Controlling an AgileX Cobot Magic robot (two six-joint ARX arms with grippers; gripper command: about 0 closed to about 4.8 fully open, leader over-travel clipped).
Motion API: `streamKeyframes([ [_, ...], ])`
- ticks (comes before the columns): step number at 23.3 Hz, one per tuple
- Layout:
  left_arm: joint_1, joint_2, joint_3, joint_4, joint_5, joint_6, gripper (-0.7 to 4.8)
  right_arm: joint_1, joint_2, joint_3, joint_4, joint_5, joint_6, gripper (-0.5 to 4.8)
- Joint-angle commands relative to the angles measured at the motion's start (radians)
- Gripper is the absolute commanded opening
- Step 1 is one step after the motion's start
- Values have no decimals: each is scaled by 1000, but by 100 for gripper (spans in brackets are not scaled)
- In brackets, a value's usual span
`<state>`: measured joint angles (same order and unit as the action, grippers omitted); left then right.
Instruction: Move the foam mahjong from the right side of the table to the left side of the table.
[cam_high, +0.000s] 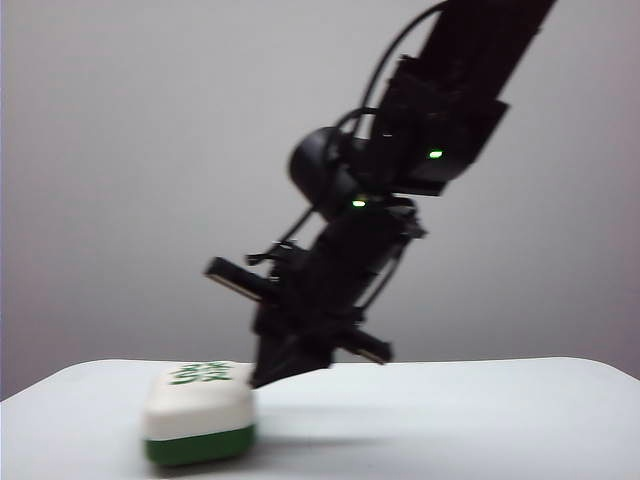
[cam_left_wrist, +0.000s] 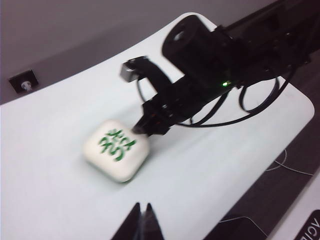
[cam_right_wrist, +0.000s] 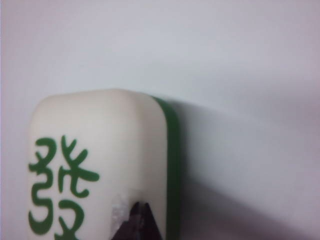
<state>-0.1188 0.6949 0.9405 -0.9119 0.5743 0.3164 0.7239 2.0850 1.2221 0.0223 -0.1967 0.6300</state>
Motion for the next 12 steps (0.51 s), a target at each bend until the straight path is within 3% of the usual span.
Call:
streamKeyframes([
  [1, 1, -1, 4, -23, -17, -3, -6, 42, 12, 52, -29, 23, 7, -5],
  [6, 1, -4, 4, -48, -38, -3, -6, 93, 35, 106, -42, 66, 24, -5],
  [12, 1, -6, 4, -53, -37, -3, -6, 110, 108, 185, -56, 11, 82, -5],
])
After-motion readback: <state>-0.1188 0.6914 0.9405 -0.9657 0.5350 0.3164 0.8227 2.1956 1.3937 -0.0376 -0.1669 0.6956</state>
